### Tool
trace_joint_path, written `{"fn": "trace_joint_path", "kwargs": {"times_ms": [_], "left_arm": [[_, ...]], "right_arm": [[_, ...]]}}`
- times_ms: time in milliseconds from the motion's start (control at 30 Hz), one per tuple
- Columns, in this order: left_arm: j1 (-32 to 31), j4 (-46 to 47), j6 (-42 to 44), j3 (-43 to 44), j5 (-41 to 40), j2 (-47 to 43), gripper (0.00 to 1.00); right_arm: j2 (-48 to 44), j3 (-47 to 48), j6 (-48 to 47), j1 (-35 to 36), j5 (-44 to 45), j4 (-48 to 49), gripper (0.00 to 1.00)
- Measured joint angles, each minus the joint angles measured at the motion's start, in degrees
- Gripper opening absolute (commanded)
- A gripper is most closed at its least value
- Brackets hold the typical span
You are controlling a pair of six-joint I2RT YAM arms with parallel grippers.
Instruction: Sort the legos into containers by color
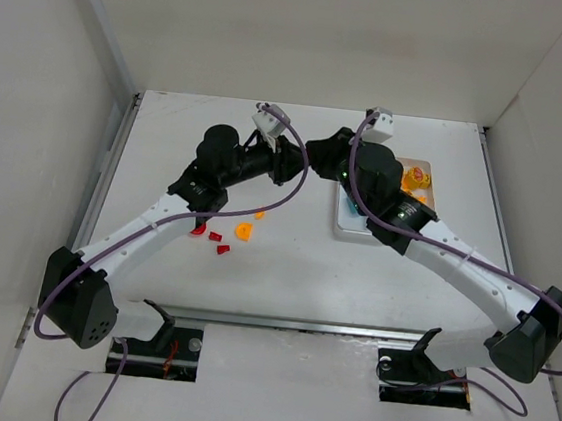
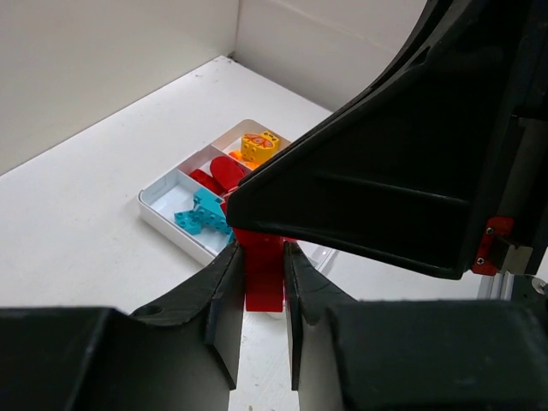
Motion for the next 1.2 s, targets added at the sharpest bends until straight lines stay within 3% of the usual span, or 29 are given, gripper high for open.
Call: {"fn": "trace_joint_path", "kwargs": {"times_ms": [333,433,633,833,900,1100,1167,1200], "left_arm": [[-0.66,-3.76,1.92,-1.81,-1.53,-2.21,0.00],[-0.83,-5.53,3.74,-3.58,-2.62,-4.15,0.00],[-1.51,-6.97,7.58,-4.59,-4.15,-5.33,0.00],[-2.14,-7.93,10.60,-5.62,-6.14,-6.19,0.00],[-2.27,-8.11,11.10,-5.79,-6.29,-6.34,0.00],[-2.38,-8.37,11.78,-5.79,-6.69,-6.43,0.00],[-2.38,-8.37,11.91,-5.79,-6.91,-6.45,0.00],[-2.38,-8.37,11.93,-5.79,-7.06,-6.45,0.00]], "right_arm": [[-1.40,-1.73,-0.74,-0.52,6.38,-0.87,0.00],[-1.07,-0.04,-1.64,-6.21,5.64,-5.49,0.00],[8.92,7.48,-4.79,-26.97,-4.61,-17.00,0.00],[20.46,3.72,-9.05,-28.79,-5.92,-27.17,0.00],[22.38,1.31,-9.60,-28.55,-6.73,-29.55,0.12],[24.17,0.20,-10.19,-28.44,-7.52,-32.09,0.36],[24.17,0.24,-10.32,-28.44,-7.48,-32.13,0.48],[24.17,0.24,-10.38,-28.44,-7.50,-32.15,0.60]]}}
